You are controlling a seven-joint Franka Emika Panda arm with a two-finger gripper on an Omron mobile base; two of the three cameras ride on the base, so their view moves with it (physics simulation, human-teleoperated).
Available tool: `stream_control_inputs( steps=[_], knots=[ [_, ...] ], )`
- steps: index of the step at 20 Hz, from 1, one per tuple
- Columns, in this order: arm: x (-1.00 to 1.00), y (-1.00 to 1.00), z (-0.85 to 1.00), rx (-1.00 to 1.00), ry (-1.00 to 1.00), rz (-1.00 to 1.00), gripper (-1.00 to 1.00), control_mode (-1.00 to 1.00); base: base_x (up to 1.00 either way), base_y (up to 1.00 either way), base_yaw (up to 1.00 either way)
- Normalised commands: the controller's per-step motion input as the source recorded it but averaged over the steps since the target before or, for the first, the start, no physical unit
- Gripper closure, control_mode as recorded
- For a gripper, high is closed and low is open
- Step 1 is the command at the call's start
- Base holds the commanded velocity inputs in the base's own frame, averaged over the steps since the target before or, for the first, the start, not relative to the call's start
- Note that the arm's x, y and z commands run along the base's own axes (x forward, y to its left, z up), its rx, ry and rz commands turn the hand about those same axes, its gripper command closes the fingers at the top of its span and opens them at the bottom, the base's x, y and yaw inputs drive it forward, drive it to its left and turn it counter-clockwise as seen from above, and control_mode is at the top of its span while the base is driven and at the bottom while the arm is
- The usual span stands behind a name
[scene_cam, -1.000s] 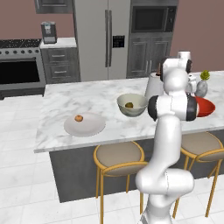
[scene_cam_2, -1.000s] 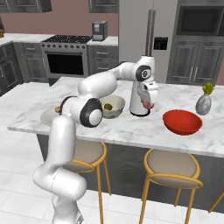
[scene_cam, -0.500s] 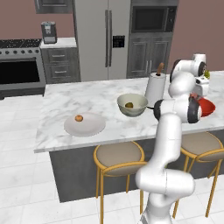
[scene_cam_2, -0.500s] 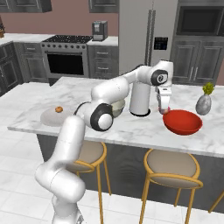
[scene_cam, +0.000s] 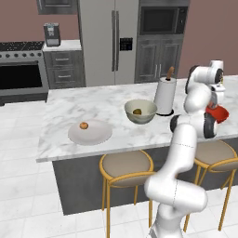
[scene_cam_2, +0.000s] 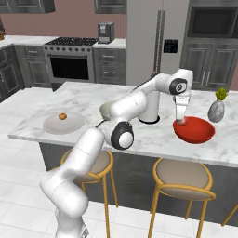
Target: Take the fruits from the plate on the dining counter and place two fruits in each bowl.
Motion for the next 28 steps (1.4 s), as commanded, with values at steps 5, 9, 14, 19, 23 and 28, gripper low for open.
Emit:
stream_control_inputs(
  steps=[5, 9, 14, 19, 23, 28],
  knots=[
    [0.02, -0.18, -0.17, 0.00, 0.00, 0.00, 1.00, -1.00, 0.00, 0.00, 0.00],
    [0.22, -0.16, -0.07, 0.00, 0.01, 0.00, 1.00, -1.00, 0.00, 0.00, 0.00],
    [0.41, -0.14, -0.01, 0.00, 0.01, 0.00, 1.00, -1.00, 0.00, 0.00, 0.00],
    [0.36, -0.12, -0.02, 0.00, 0.01, 0.00, 1.00, -1.00, 0.00, 0.00, 0.00],
    [0.34, -0.15, -0.03, 0.00, 0.06, 0.00, 1.00, -1.00, 0.00, 0.00, 0.00],
    [0.39, -0.24, 0.00, 0.04, 0.11, 0.03, 1.00, -1.00, 0.00, 0.00, 0.00]
  ],
)
